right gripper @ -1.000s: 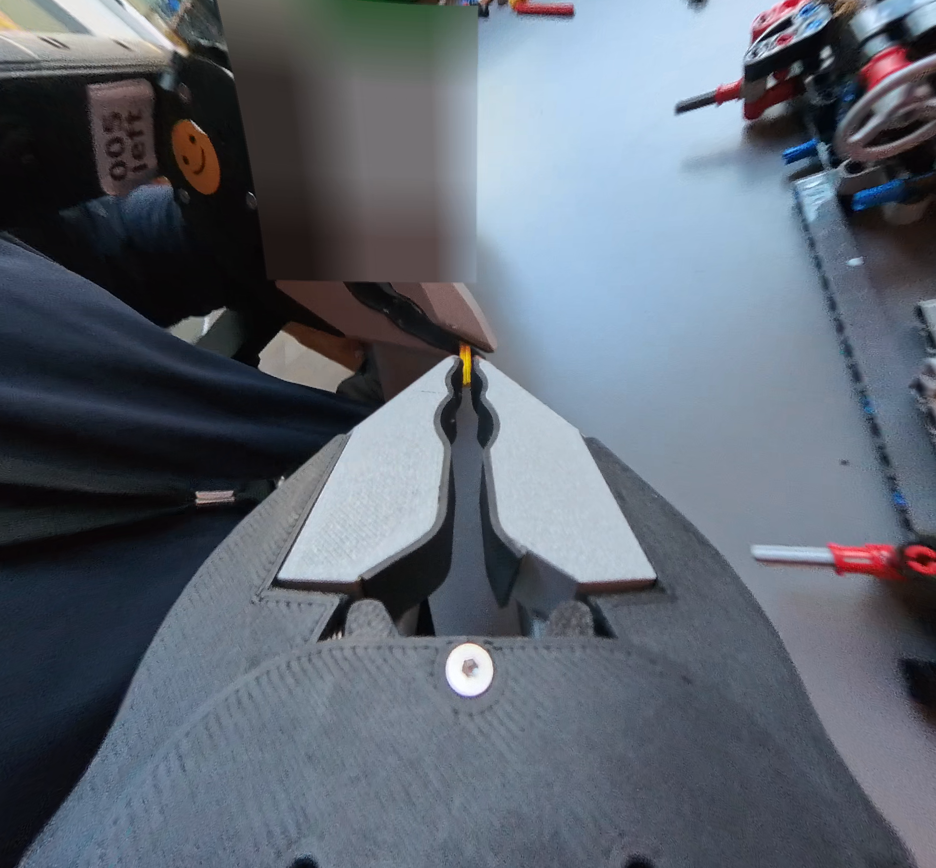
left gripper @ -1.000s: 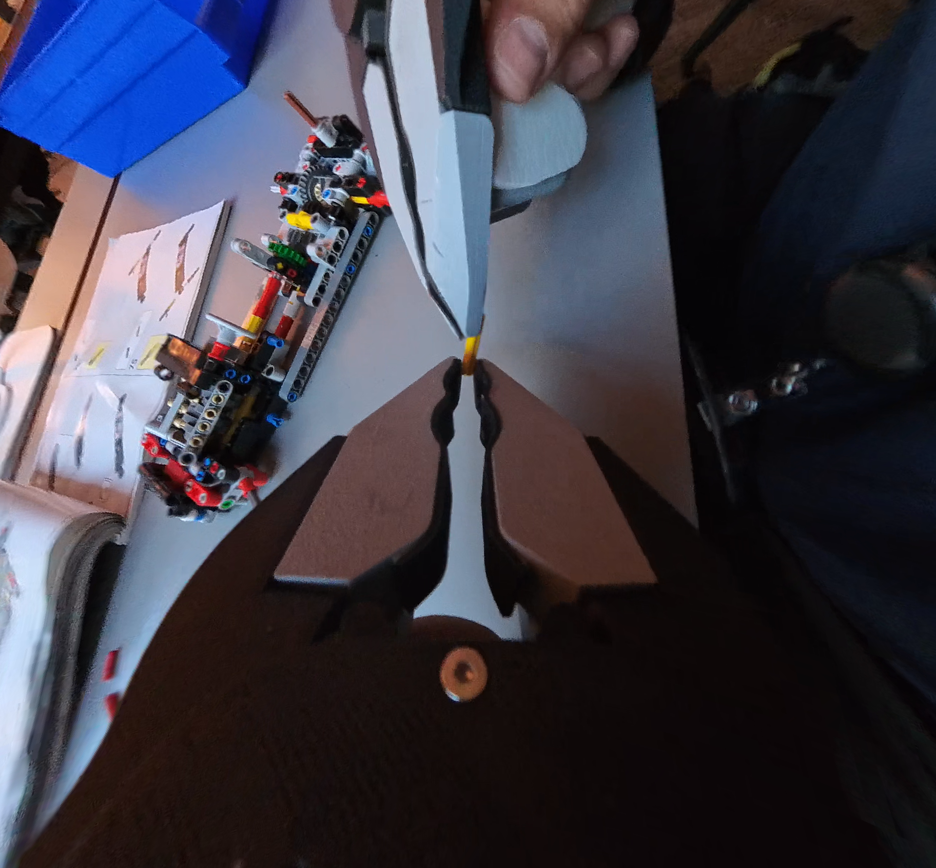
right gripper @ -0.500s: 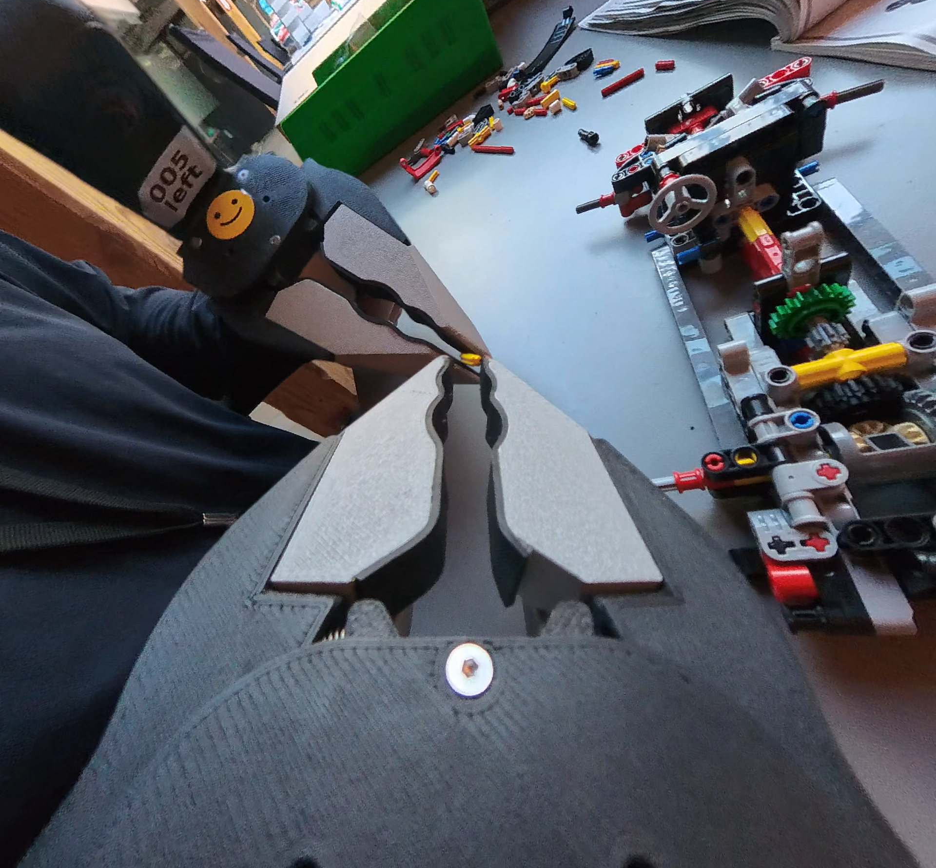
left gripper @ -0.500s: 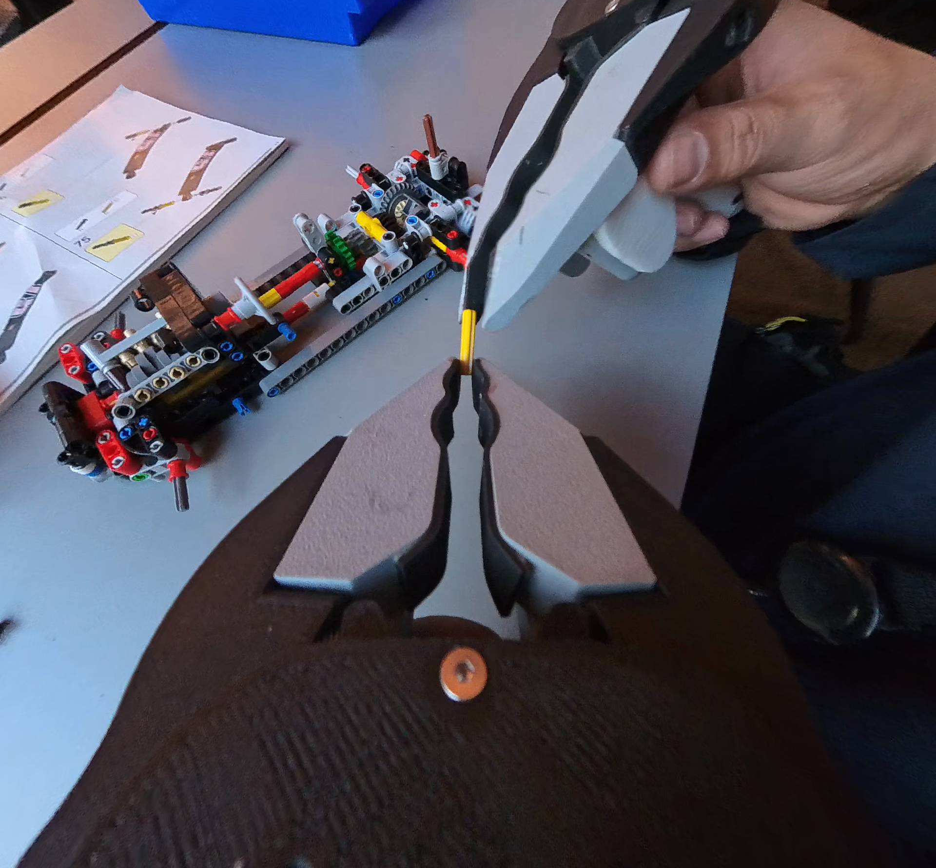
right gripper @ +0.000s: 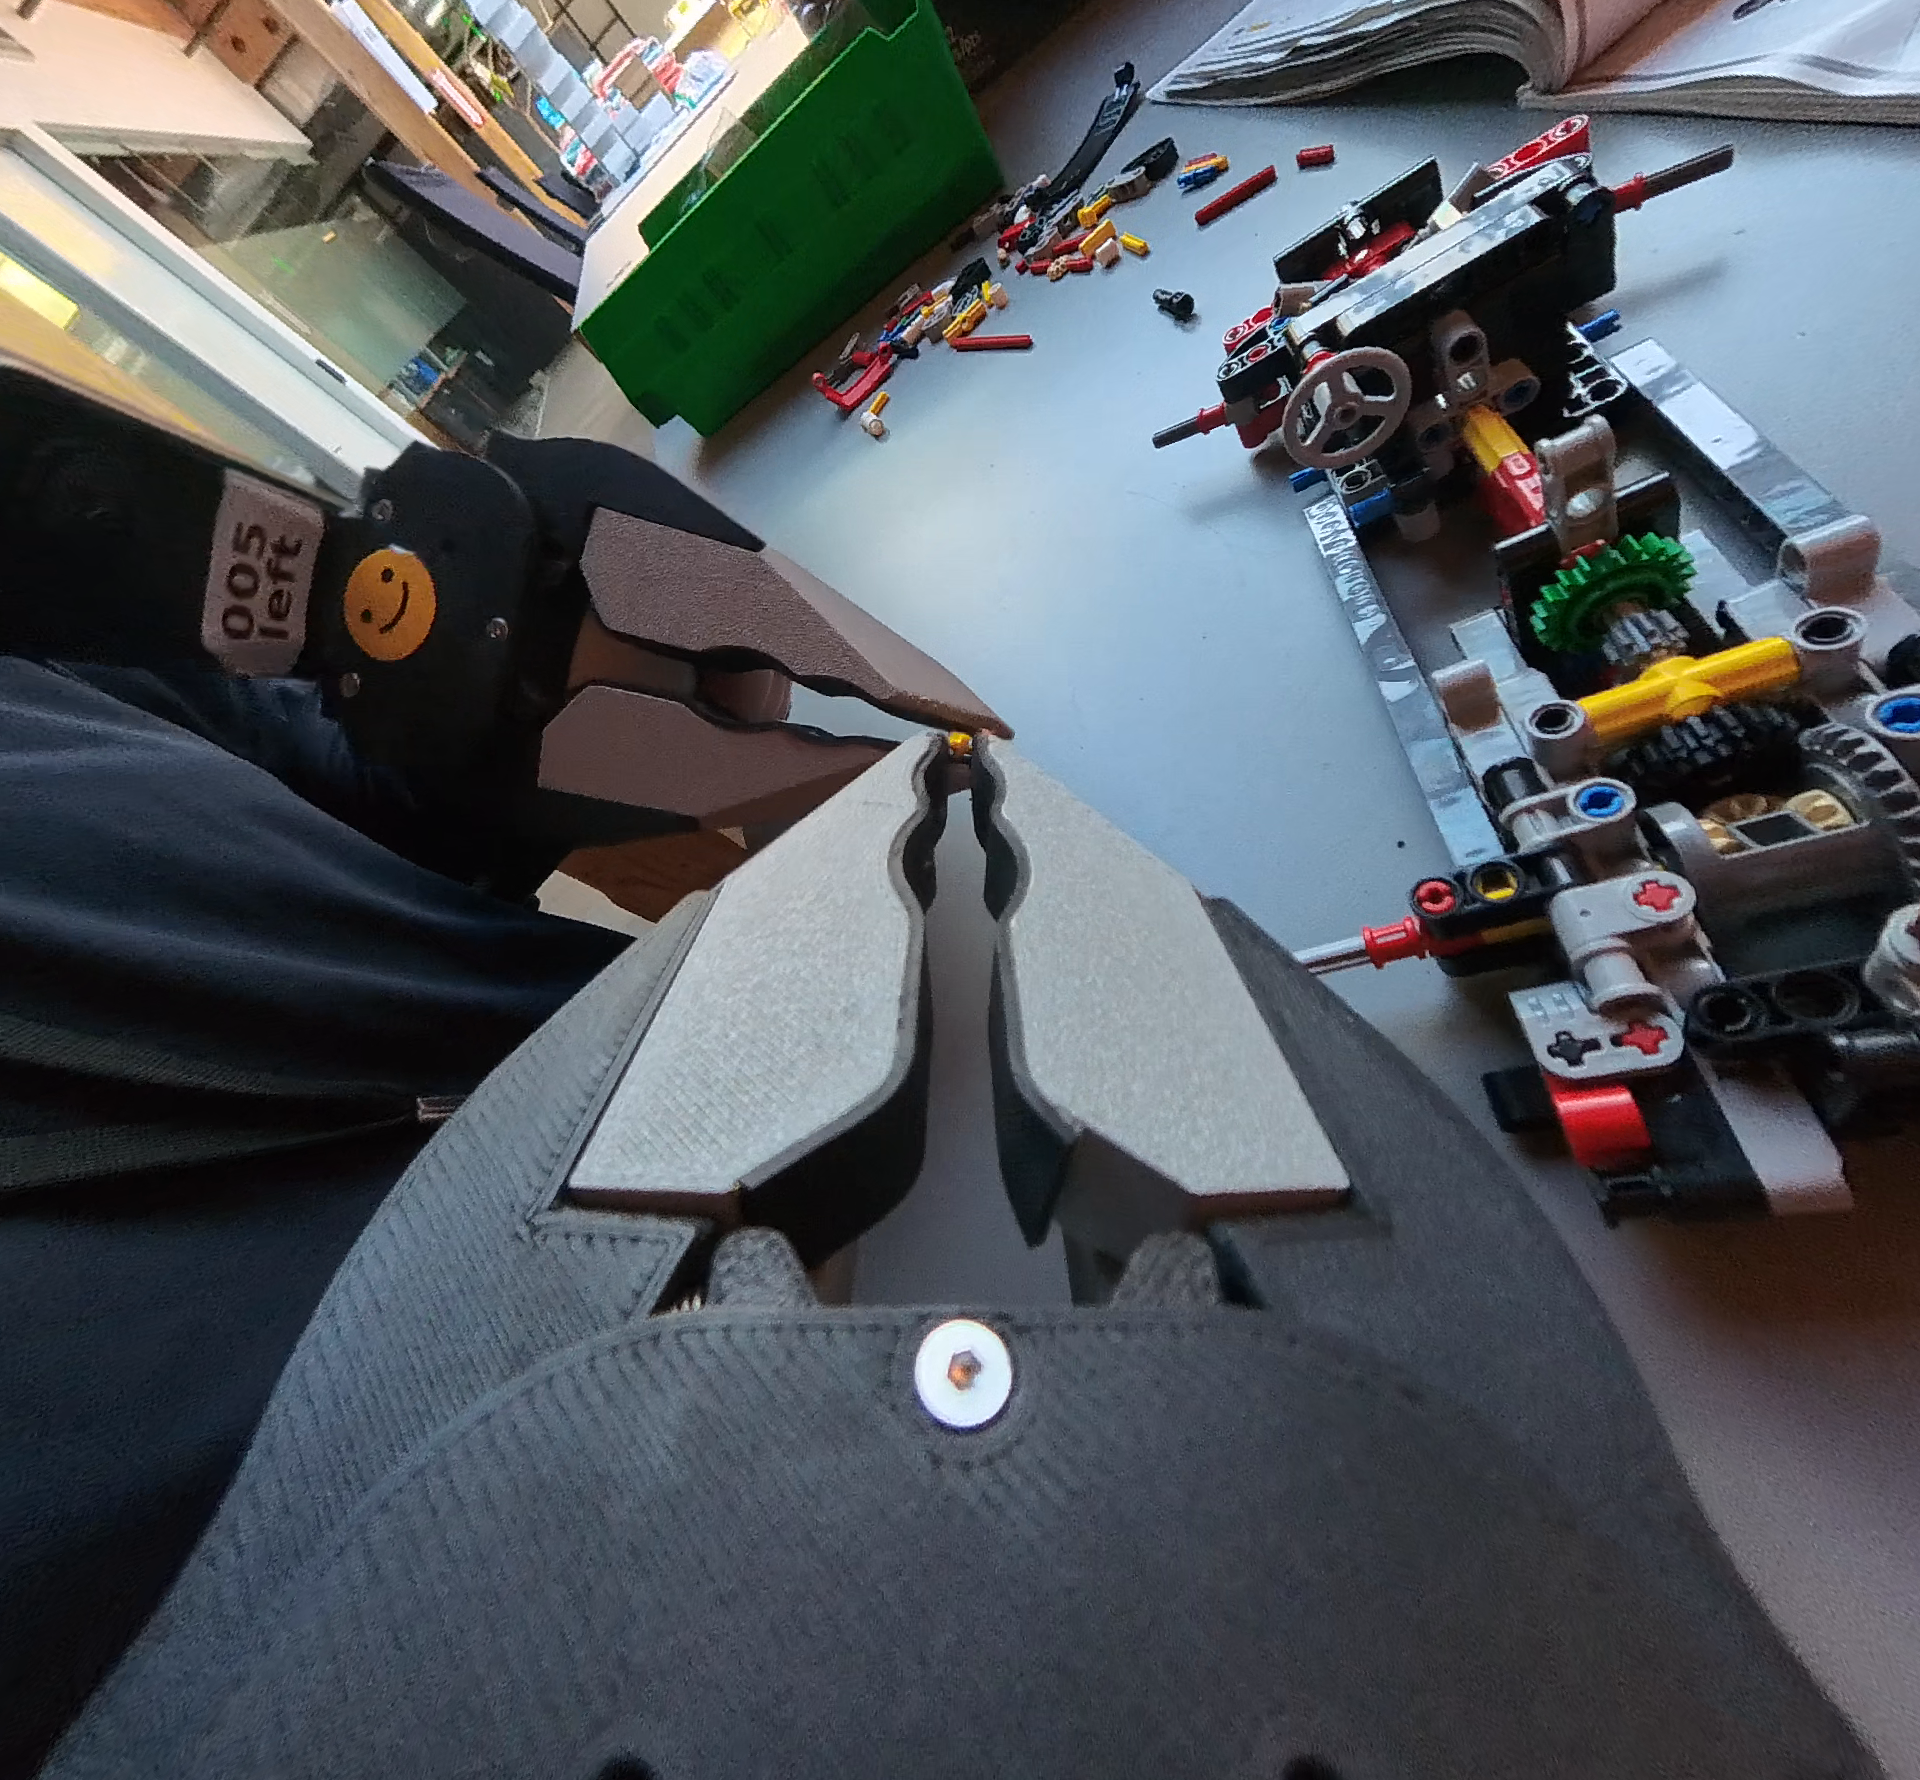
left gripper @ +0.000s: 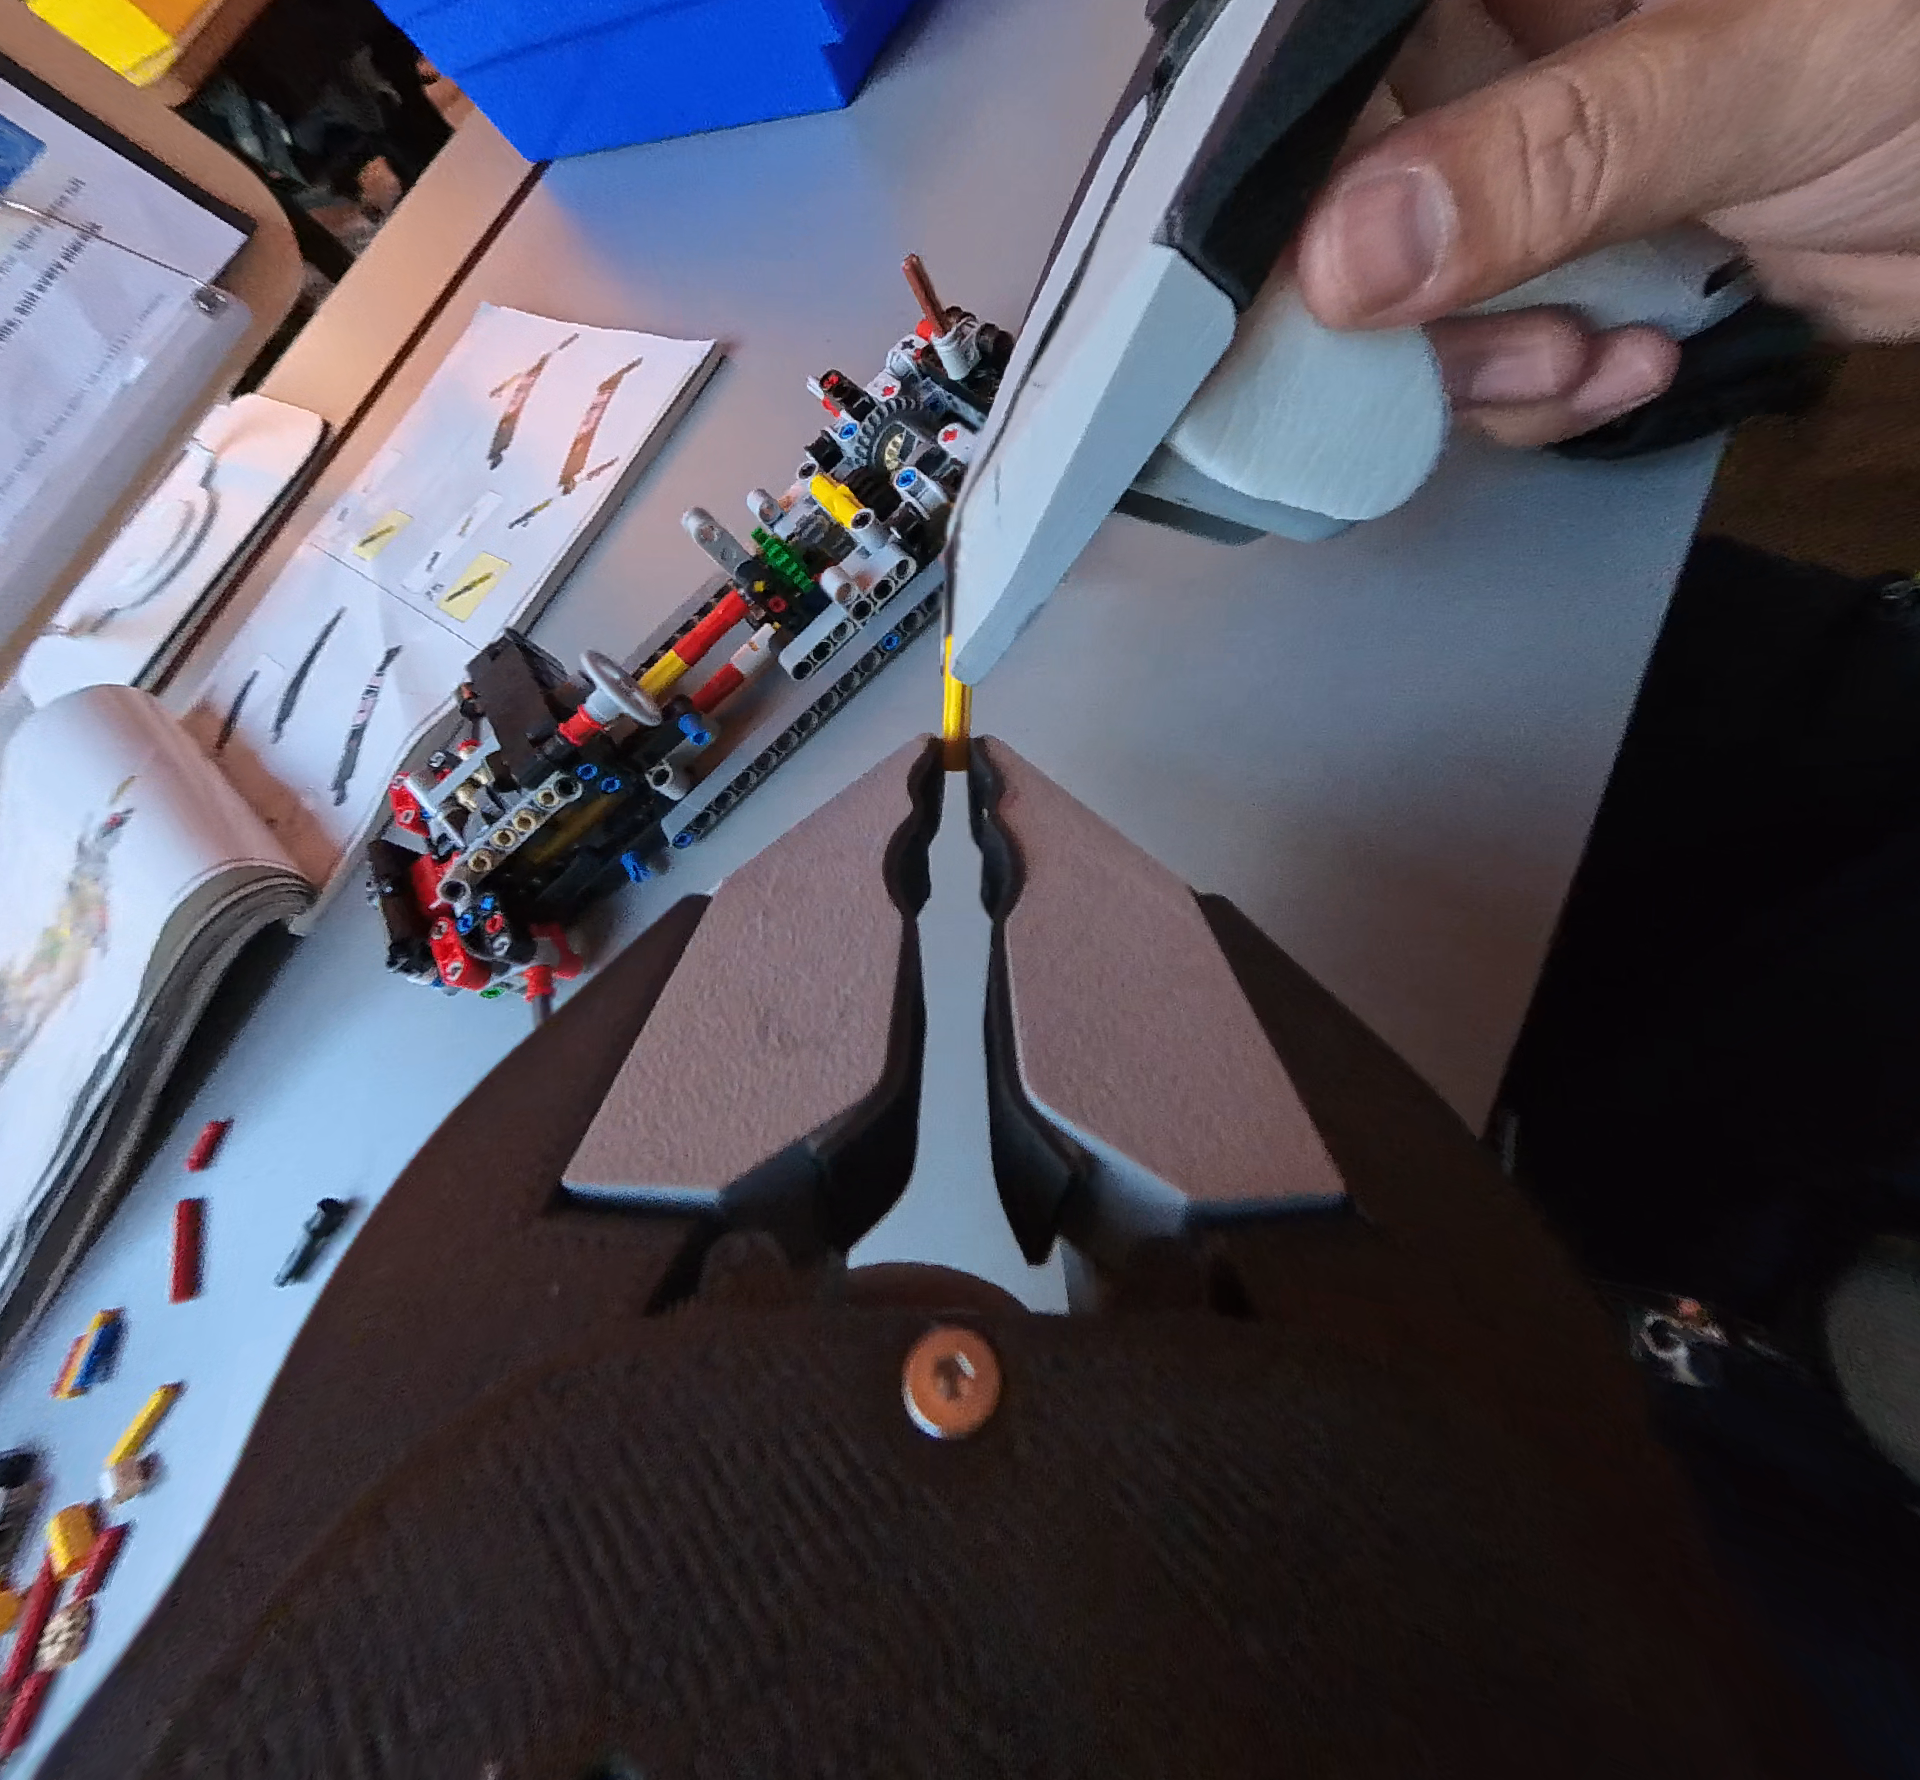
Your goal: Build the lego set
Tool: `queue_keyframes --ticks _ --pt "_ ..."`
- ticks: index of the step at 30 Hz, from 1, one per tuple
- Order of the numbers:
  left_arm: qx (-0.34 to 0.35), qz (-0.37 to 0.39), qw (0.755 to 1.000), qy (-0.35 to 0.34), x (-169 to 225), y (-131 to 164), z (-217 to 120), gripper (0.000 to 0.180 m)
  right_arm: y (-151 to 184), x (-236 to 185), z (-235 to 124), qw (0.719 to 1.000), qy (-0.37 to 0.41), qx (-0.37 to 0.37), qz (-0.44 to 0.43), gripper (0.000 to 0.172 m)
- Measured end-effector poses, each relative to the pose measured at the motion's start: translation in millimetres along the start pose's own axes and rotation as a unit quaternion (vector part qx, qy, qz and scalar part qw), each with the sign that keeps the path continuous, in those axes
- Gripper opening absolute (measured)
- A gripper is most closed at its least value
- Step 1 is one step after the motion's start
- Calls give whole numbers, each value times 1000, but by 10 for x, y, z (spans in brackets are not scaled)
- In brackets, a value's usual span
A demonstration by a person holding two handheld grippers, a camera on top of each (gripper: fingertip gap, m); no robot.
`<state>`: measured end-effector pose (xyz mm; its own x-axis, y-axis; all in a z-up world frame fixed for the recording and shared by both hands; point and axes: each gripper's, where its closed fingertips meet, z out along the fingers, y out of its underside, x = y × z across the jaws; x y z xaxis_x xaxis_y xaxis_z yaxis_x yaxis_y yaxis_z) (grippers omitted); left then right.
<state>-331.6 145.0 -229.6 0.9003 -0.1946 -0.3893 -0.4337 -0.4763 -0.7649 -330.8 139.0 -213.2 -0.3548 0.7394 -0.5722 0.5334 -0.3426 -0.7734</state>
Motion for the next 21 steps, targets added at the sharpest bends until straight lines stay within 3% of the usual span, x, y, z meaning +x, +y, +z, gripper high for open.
queue_keyframes --ticks 3,5,9,13,16,21 --pt "6 -5 1000 11 50 -41 11 2 -3 7 -50 1000 -3 5 -1 1" --pt "13 -38 998 51 96 -68 28 22 -12 97 -173 1000 7 6 2 1" --pt "7 -81 992 95 -35 -192 166 44 -274 561 -799 997 63 35 -8 1" --pt "-3 -57 990 127 -40 -509 531 58 -447 1088 -1255 998 66 11 12 0" --pt "-21 -39 989 142 9 -662 847 59 -450 1229 -1258 998 8 -30 51 0" --pt "-81 -44 984 150 17 -596 1157 47 -390 1292 -1105 992 -43 -95 66 0"
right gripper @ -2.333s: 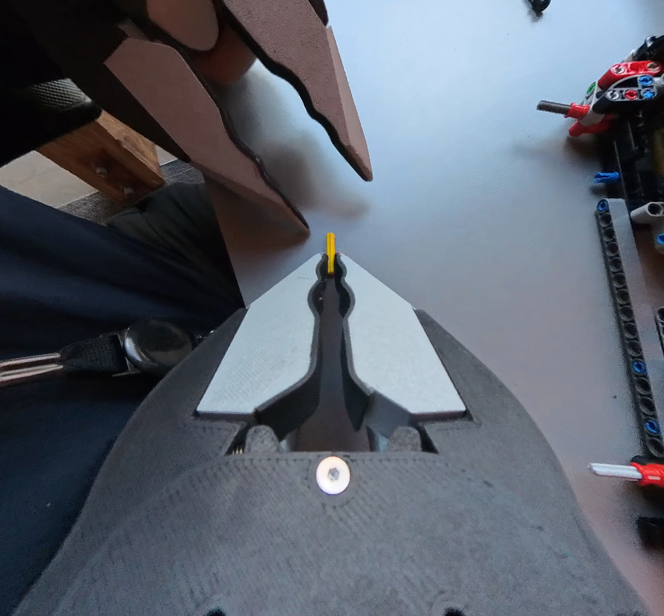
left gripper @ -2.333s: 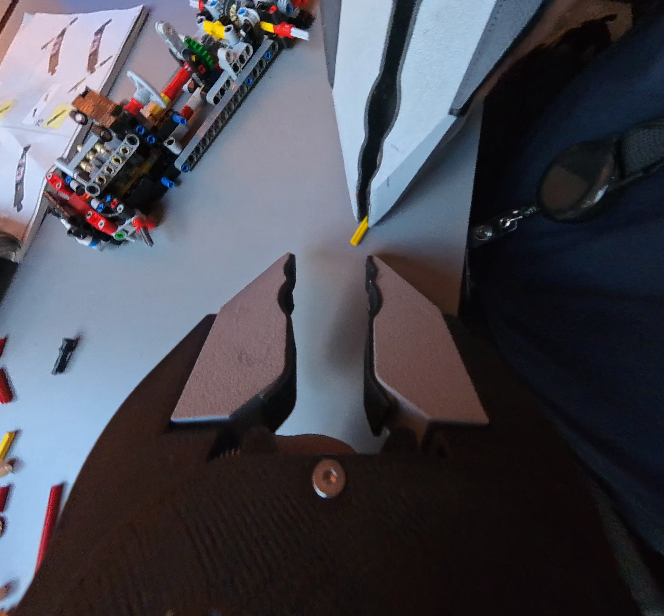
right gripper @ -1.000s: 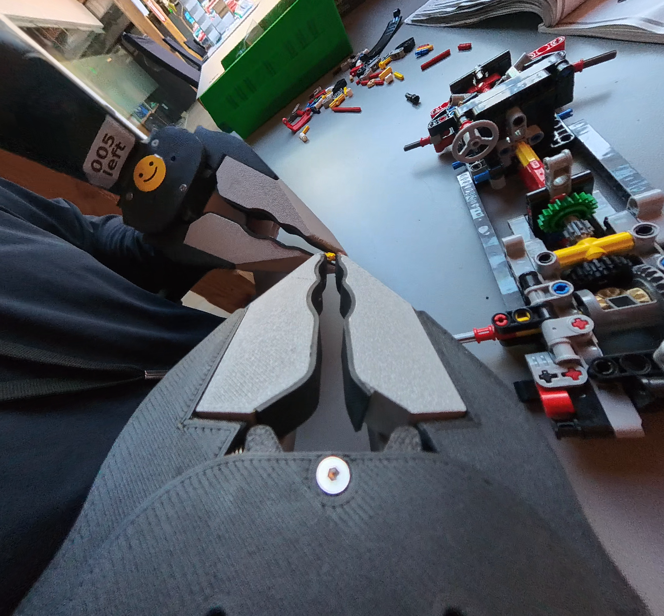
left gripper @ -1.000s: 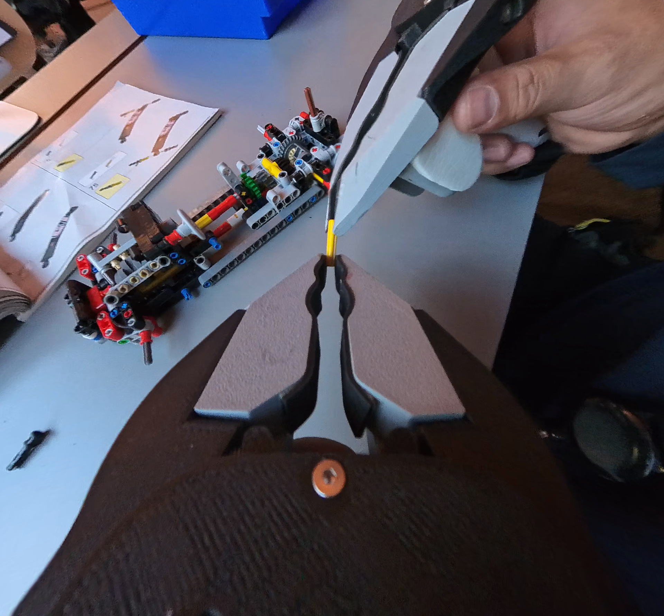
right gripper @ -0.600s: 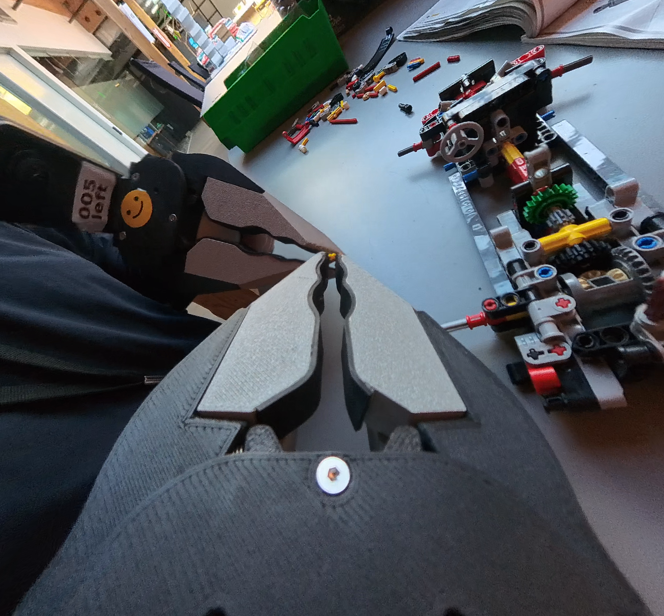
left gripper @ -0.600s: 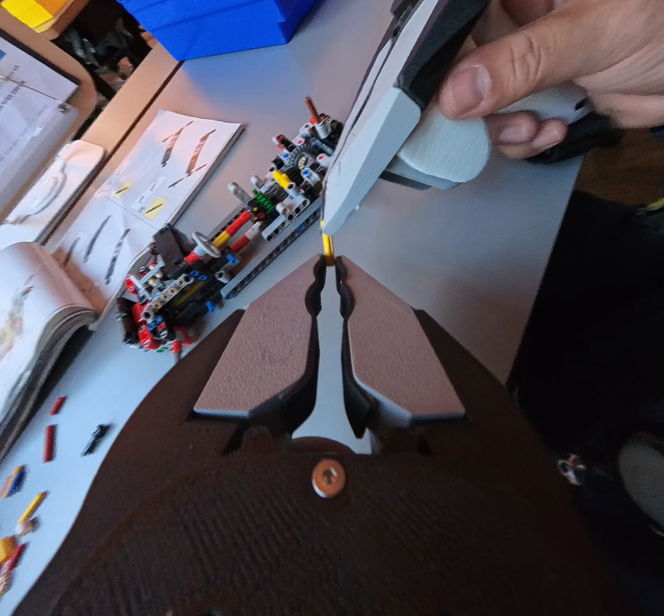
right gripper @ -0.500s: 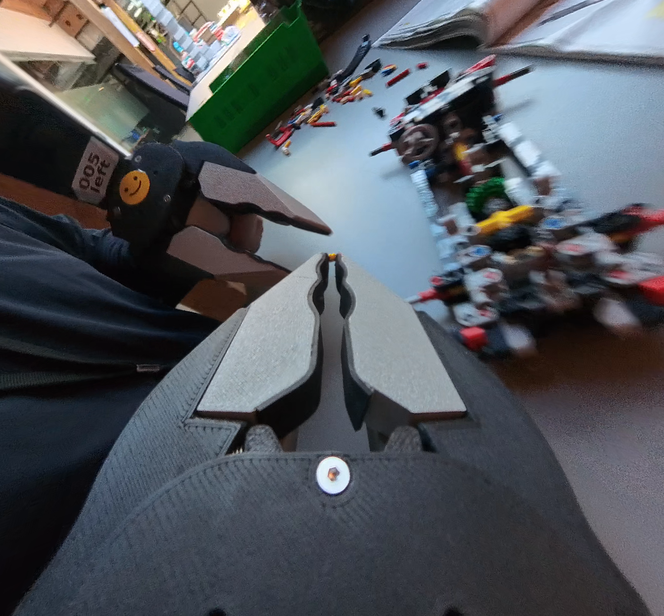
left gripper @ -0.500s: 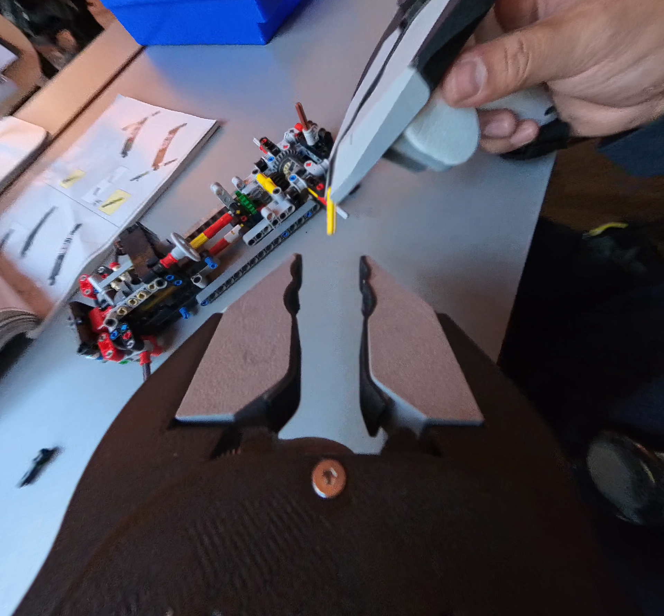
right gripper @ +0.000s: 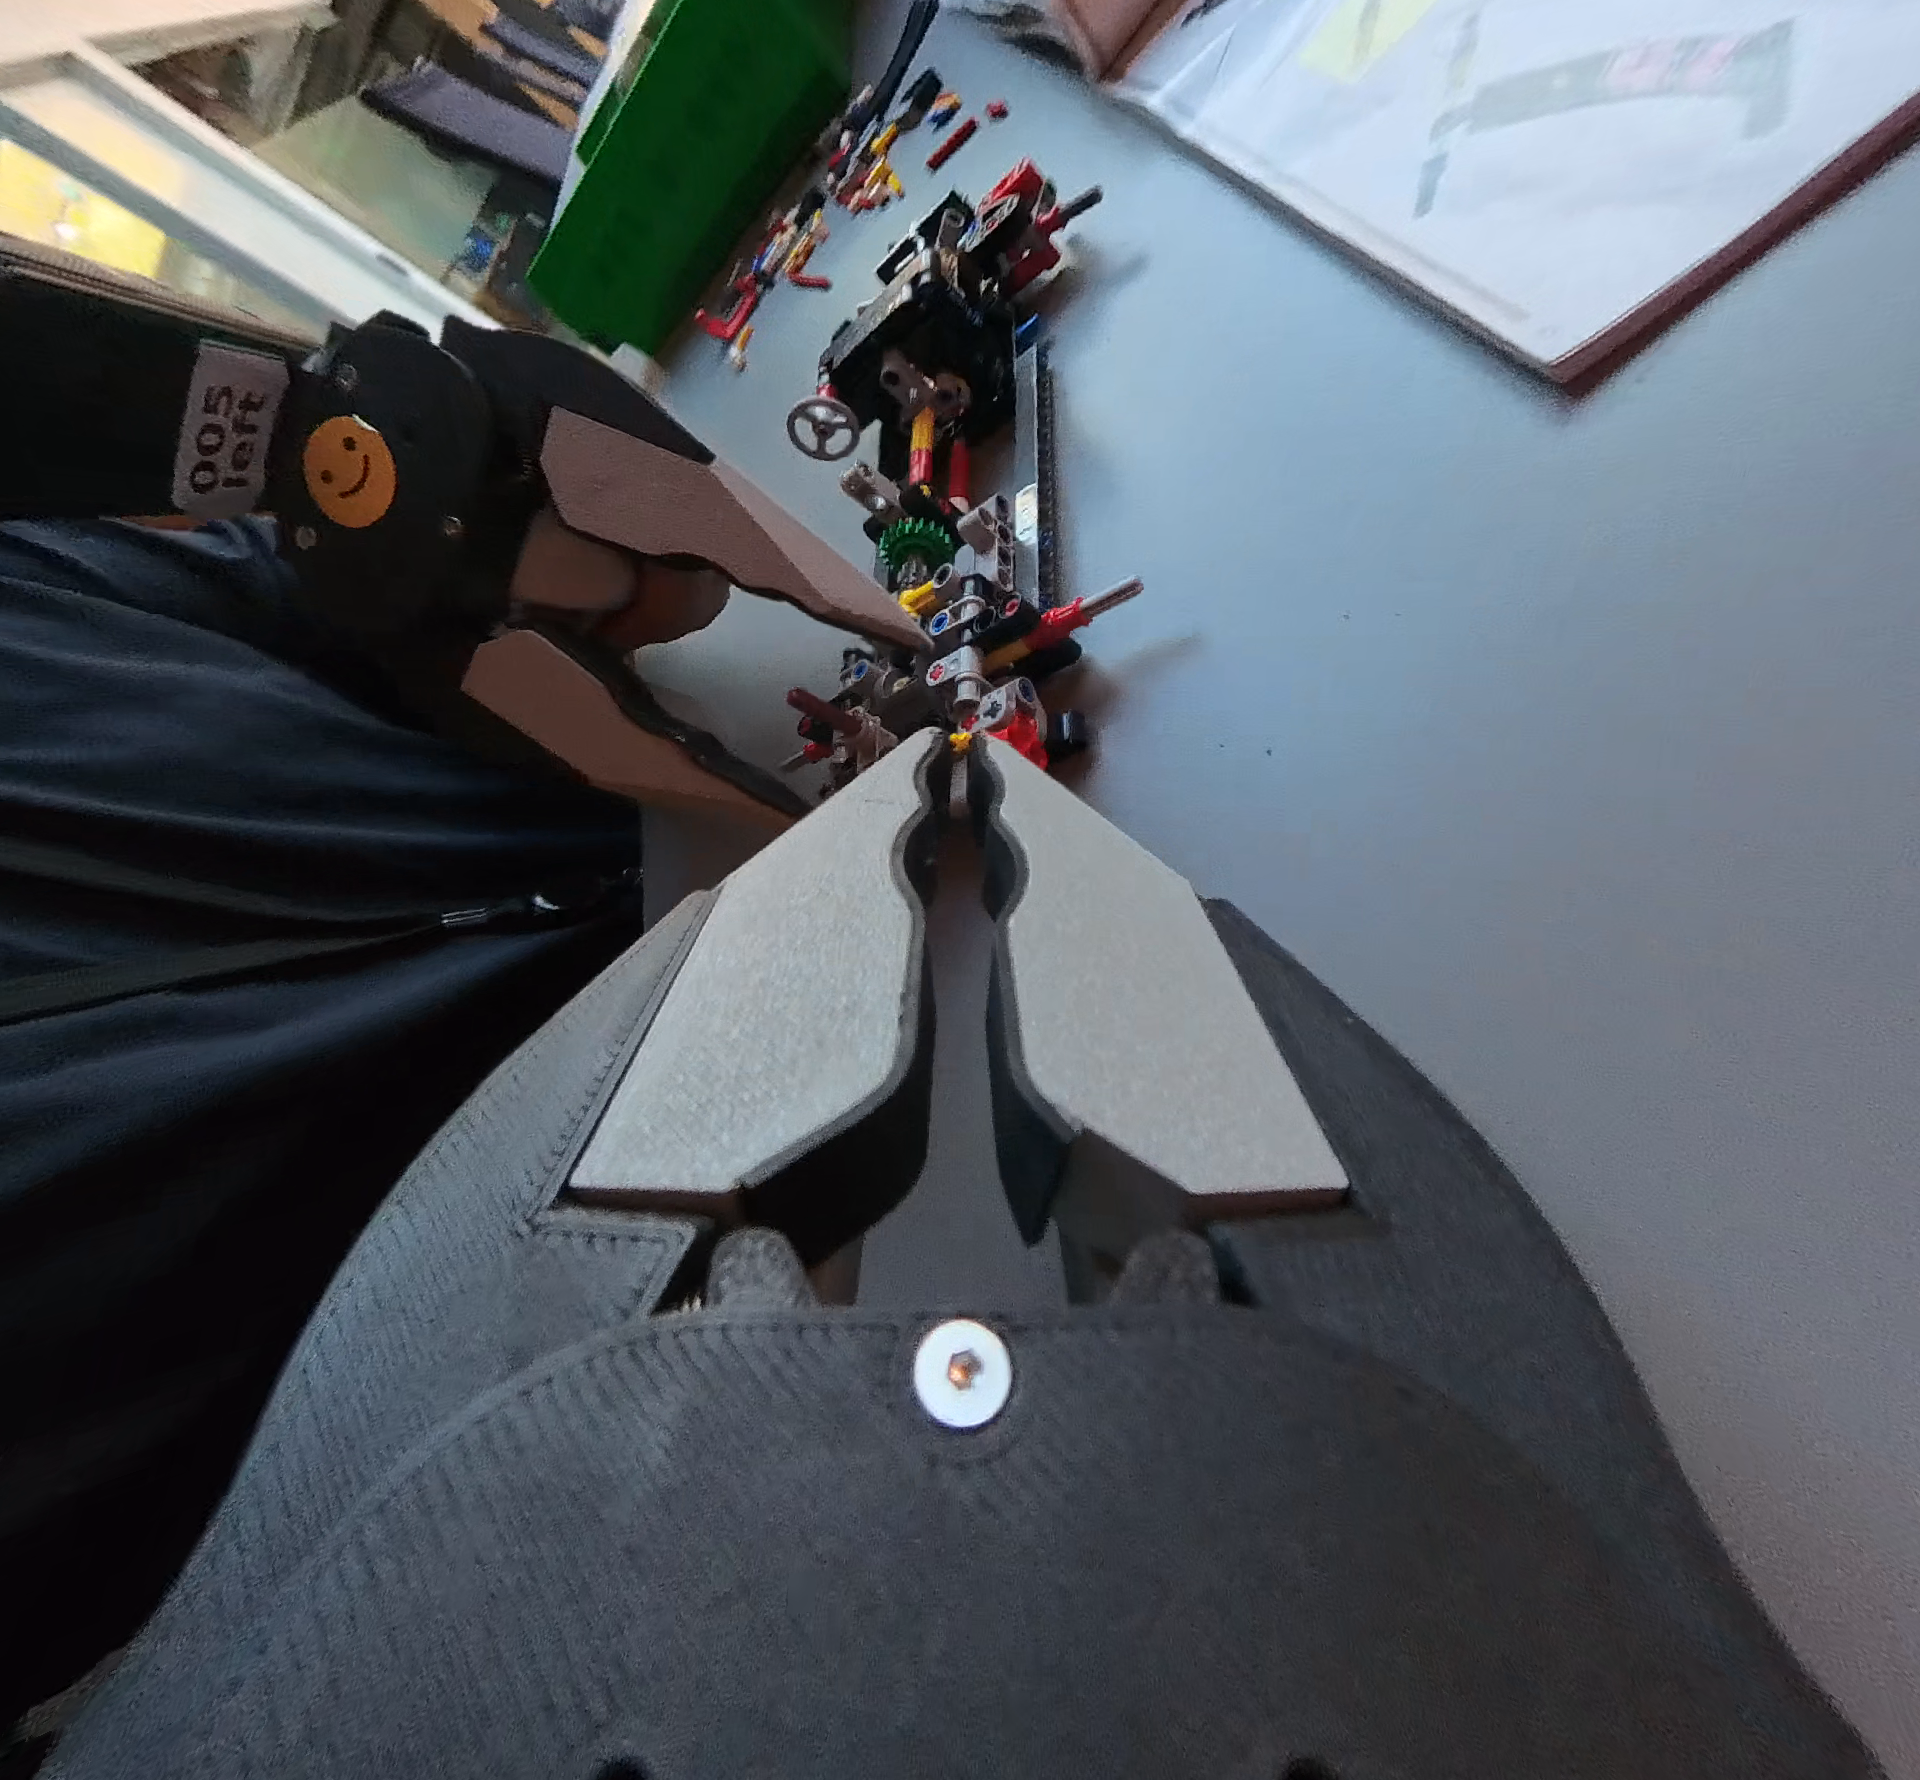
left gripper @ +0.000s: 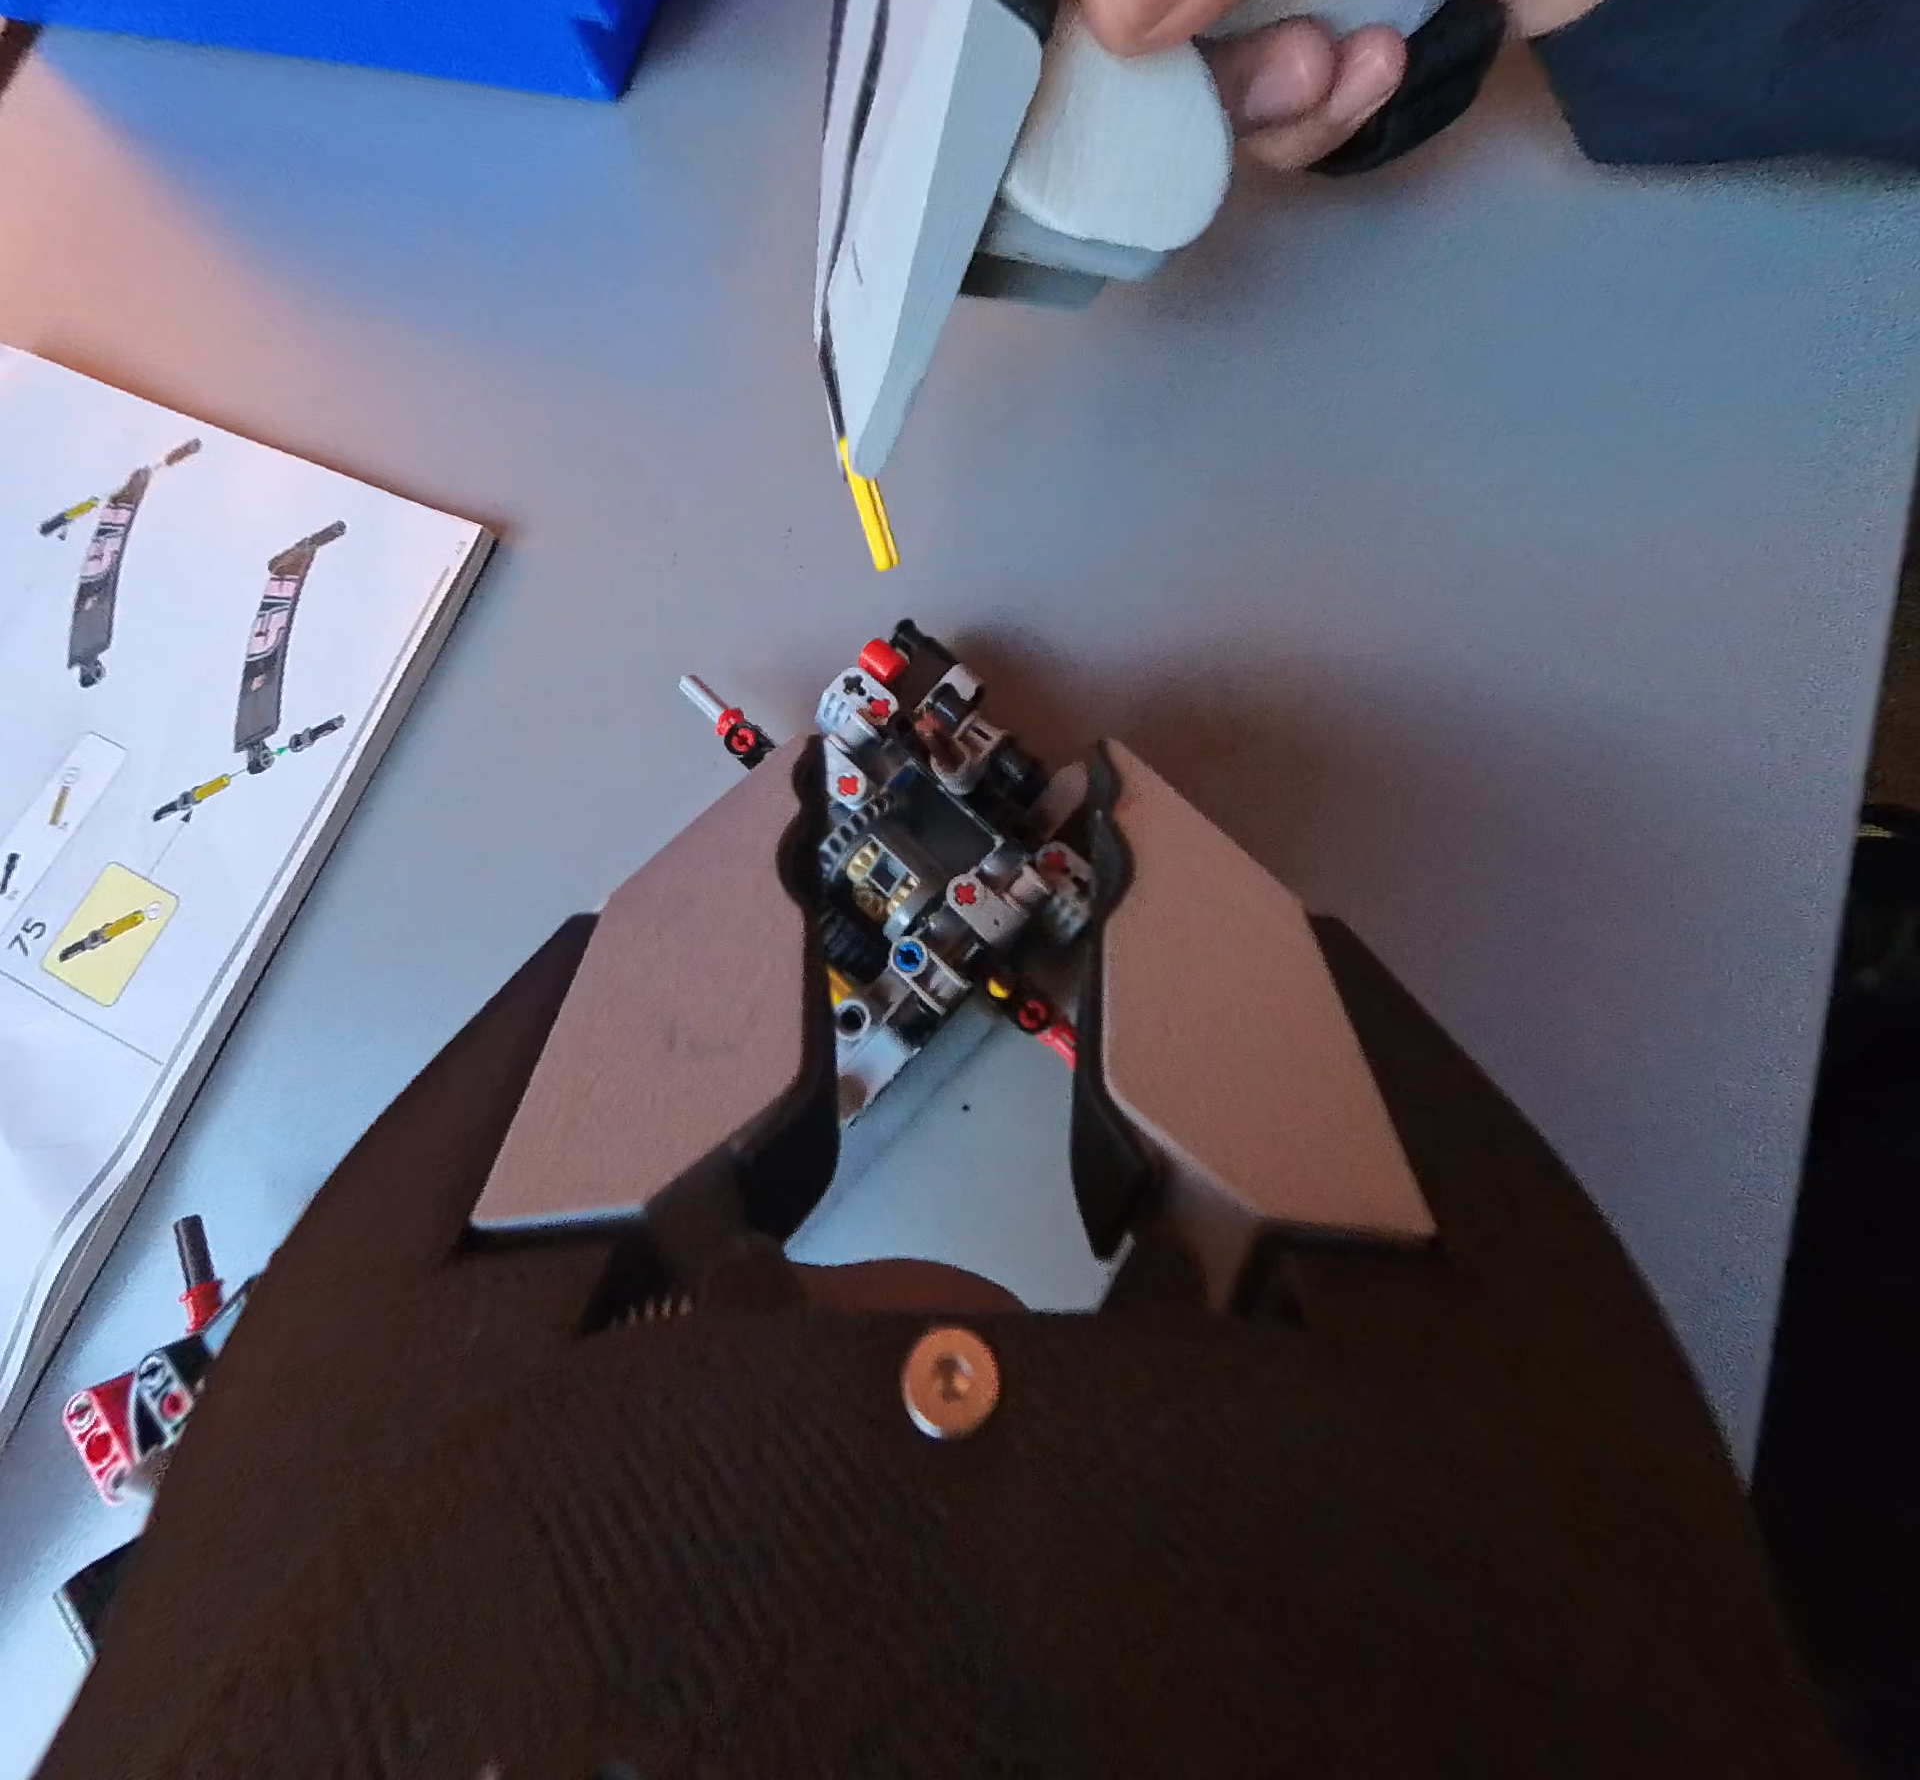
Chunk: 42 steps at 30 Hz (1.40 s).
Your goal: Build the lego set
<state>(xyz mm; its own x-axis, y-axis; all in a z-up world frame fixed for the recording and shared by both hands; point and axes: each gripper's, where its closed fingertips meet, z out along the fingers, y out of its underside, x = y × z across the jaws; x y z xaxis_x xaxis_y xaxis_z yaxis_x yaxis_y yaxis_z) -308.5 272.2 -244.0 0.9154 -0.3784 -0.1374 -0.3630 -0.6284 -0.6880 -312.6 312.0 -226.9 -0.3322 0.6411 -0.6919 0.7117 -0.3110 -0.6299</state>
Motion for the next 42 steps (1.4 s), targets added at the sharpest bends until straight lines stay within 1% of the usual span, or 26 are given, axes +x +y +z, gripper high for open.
queue_keyframes --ticks 4,7,9,12,14,17,18,20,21,22,24,26,28,29,31,35,38,41,42 --pt "-15 2 1000 0 17 20 70 29 71 6 139 999 -33 -30 21 1" --pt "-15 15 1000 -10 27 30 64 26 124 -67 196 997 -58 -29 33 0" --pt "-16 25 1000 -4 65 71 16 25 156 -122 199 997 -69 -20 42 0" --pt "-21 63 997 29 181 199 -134 22 212 -220 173 995 -85 -1 55 0" --pt "-35 85 995 48 241 341 -274 21 268 -316 164 993 -98 12 64 0" --pt "-65 89 992 67 263 604 -518 19 340 -509 188 990 -118 31 67 0" --pt "-76 84 991 65 241 691 -596 21 358 -571 204 989 -124 37 67 0" --pt "-92 72 993 37 142 793 -742 26 363 -688 239 986 -140 55 72 0" --pt "-88 67 994 20 106 772 -812 28 351 -741 256 983 -151 66 77 0" --pt "-73 66 995 2 86 684 -872 28 333 -787 275 980 -162 78 83 1" --pt "-16 68 997 -20 154 357 -925 26 290 -860 327 974 -179 98 94 0" --pt "38 75 996 -23 307 34 -877 26 263 -932 393 970 -196 104 103 1" --pt "56 96 992 -56 307 -106 -768 25 242 -989 441 966 -207 108 111 0" --pt "52 101 992 -62 307 -110 -714 25 227 -1006 452 965 -210 113 115 1" --pt "56 86 994 -49 367 -105 -664 22 188 -1050 446 960 -218 127 119 0" --pt "64 59 995 -45 354 -60 -708 5 173 -1089 435 963 -208 140 101 0" --pt "80 36 996 -33 364 -77 -742 4 160 -1111 438 967 -198 141 80 0" --pt "86 39 995 -34 353 -63 -762 2 172 -1135 452 971 -190 134 58 0" --pt "87 40 995 -23 373 -54 -765 2 196 -1147 452 974 -187 122 43 0"
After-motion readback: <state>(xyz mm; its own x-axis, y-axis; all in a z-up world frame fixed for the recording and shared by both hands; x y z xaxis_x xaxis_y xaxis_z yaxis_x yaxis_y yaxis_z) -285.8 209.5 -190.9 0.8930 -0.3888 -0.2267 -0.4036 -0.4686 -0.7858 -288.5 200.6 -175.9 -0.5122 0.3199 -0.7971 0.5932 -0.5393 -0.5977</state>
